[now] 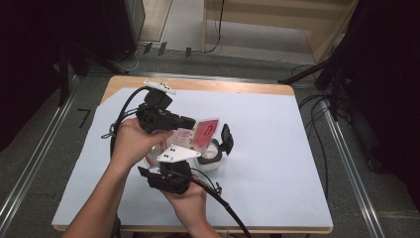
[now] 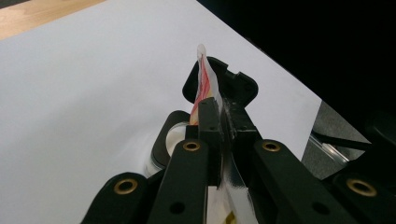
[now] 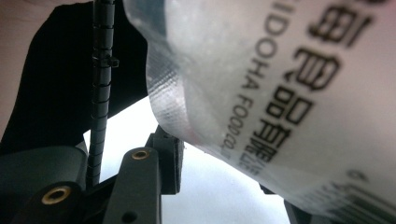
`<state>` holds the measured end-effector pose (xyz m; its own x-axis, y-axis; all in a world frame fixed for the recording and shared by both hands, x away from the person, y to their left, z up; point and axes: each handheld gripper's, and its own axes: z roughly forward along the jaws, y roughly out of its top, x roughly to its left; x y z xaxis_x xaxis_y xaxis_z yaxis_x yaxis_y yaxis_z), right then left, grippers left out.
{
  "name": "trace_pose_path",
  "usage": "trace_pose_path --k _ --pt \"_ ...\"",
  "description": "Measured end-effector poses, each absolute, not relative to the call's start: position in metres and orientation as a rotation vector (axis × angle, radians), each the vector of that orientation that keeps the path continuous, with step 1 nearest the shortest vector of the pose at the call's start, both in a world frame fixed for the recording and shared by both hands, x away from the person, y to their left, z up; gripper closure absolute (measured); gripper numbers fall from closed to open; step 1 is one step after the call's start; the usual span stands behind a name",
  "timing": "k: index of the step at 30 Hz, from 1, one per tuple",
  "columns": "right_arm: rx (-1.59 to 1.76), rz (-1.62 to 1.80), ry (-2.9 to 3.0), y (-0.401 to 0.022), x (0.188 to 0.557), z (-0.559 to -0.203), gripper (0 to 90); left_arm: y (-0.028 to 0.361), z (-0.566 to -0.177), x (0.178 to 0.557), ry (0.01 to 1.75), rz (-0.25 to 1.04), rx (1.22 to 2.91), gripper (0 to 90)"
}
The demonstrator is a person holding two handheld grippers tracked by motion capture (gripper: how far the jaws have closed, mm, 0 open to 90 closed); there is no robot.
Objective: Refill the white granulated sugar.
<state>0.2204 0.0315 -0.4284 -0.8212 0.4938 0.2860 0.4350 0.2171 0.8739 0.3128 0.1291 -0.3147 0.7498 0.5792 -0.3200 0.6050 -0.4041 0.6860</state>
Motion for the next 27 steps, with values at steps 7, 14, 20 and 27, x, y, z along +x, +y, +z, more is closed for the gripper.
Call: trace_pose_path --k 7,14,20,27 --pt "0.908 1.709 2.398 0.0324 0.2198 -0.4255 59.9 0.1296 -0.3101 0.3099 0.878 -0.019 2.108 87.7" --pt "0.909 1.711 2.388 0.033 0.2186 -0.4249 59.9 0.1287 -0.3097 0.3104 0.874 -0.033 2.106 87.6" --pt "0.917 1.702 2.392 0.0318 0.2188 -0.426 60.0 0.1262 -0.3122 0.312 0.879 -0.039 2.105 87.7" --pt "0.92 1.699 2.384 0.03 0.2176 -0.4283 60.7 0.1236 -0.3133 0.3115 0.87 -0.049 2.108 87.7"
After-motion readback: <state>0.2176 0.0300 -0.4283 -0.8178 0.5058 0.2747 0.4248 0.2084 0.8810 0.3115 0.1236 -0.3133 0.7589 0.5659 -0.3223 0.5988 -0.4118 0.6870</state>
